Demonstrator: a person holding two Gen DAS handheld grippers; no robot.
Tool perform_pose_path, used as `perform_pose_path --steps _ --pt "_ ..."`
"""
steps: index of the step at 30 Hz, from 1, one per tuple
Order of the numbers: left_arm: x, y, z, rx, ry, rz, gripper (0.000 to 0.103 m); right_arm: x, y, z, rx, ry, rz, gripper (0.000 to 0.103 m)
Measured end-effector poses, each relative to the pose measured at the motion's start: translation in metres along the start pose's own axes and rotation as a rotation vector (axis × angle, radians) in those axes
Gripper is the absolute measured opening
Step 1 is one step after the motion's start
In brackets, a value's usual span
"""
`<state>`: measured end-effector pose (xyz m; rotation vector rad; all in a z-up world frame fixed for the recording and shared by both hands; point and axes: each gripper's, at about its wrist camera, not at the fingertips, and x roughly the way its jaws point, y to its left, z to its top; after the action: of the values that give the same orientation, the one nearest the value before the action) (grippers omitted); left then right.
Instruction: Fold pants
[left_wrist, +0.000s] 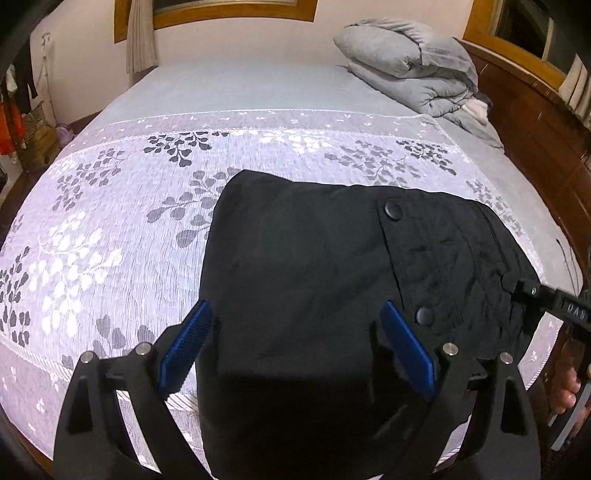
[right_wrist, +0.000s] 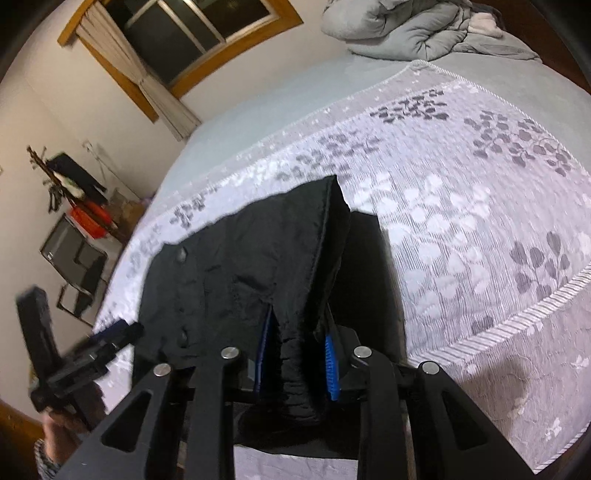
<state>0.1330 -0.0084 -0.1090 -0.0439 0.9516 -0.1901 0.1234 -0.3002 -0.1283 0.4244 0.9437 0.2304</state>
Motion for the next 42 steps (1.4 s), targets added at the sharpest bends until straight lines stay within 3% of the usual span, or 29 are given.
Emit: perform_pose_path --steps 1,3,5,9,14,20,22,27,30,32,38,42 --pt "0.001 0.001 -0.002 -0.001 0.004 0.004 0.092 0.005 -0.001 -0.004 -0.016 0.024 -0.021 0.031" --pt "0.004 0.002 -0.002 -0.005 0.012 0.006 0.092 0.009 -0.003 -0.01 -0.036 0.038 -0.046 0.048" --pt "0.004 0.003 -0.004 -0.005 0.015 0.009 0.092 0.006 -0.003 -0.012 -0.06 0.036 -0.051 0.048" --pt "0.001 0.007 -0.006 0.007 0.012 0.031 0.092 -0.009 -0.007 -0.005 -0.076 0.004 -0.069 0.061" --pt "-0.002 0.01 -0.009 0.003 0.009 0.034 0.092 -0.012 -0.009 0.014 -0.086 -0.017 -0.076 0.063" --pt "0.005 0.012 -0.013 0.0 0.032 0.038 0.092 0.022 -0.011 0.029 -0.048 0.07 -0.017 0.063" --pt "0.007 0.013 -0.014 0.003 0.036 0.043 0.092 0.032 -0.012 0.028 -0.028 0.094 0.005 0.058" --pt "0.013 0.018 -0.014 -0.008 0.047 0.037 0.093 0.031 -0.003 0.025 -0.083 0.078 -0.022 0.023" --pt "0.016 0.018 -0.013 -0.009 0.052 0.033 0.093 0.021 -0.003 0.031 -0.075 0.057 0.003 0.013" --pt "0.017 0.018 -0.012 -0.007 0.051 0.03 0.093 0.013 -0.005 0.034 -0.054 0.048 0.023 0.01" --pt "0.022 0.018 -0.014 -0.021 0.068 -0.001 0.094 0.016 -0.017 0.023 -0.027 0.056 -0.027 0.01" --pt "0.013 0.014 -0.012 -0.004 0.045 0.016 0.094 0.019 -0.004 0.021 -0.111 0.041 -0.096 0.011"
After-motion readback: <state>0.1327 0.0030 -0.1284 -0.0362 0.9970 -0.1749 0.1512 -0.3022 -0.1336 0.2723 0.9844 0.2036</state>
